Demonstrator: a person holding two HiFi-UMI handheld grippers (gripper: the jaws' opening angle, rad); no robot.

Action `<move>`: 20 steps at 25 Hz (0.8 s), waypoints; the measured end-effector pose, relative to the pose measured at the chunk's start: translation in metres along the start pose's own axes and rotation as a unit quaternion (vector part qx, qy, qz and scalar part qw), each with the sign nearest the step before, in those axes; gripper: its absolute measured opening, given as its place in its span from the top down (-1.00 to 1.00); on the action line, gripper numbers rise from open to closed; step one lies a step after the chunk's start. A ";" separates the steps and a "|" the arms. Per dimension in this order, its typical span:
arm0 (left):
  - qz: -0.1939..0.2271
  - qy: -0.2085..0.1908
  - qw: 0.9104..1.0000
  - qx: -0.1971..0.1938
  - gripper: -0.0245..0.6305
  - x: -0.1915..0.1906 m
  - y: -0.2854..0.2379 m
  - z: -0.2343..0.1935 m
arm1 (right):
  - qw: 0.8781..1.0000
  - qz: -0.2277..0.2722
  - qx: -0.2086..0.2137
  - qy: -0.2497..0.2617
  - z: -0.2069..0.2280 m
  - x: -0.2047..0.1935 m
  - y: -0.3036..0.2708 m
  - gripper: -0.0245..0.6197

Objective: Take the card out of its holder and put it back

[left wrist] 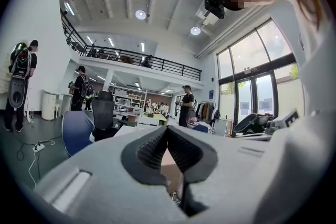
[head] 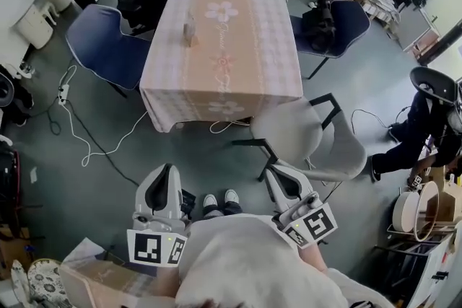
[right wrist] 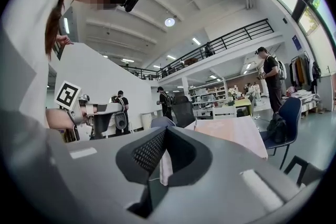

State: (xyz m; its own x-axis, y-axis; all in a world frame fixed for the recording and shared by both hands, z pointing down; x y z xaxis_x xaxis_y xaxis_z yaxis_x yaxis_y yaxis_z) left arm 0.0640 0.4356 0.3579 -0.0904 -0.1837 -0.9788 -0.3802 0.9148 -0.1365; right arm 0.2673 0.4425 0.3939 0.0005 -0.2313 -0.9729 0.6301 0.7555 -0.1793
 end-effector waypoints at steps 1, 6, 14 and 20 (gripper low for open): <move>0.001 -0.001 1.000 0.001 0.93 0.000 -0.003 0.002 | 1.000 0.006 0.007 -0.004 0.002 0.001 0.000 0.93; 0.007 0.007 1.000 0.007 0.93 0.000 -0.010 0.005 | 1.000 0.009 0.023 -0.008 0.011 0.000 -0.004 0.93; -0.003 0.020 1.000 0.014 0.93 0.000 -0.015 -0.038 | 1.000 0.008 0.013 -0.011 0.004 0.009 -0.043 0.93; -0.011 0.009 1.000 0.000 0.93 0.012 -0.019 -0.078 | 1.000 0.016 0.009 -0.018 -0.019 0.023 -0.090 0.93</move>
State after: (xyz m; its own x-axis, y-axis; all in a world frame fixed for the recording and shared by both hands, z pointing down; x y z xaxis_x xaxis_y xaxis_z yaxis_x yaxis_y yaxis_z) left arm -0.0021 0.3878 0.3604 -0.0990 -0.2100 -0.9727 -0.3825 0.9104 -0.1576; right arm 0.1955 0.3805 0.3848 0.0485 -0.2302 -0.9719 0.6434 0.7515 -0.1459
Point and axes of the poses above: the fingertips, and each gripper's own axes: y backward along the fingers, z to its right, x out of its top, the point moved 1 cm from there along y, backward along the fingers, and after that the axes turned 5 degrees about -z, right-handed, at the moved point
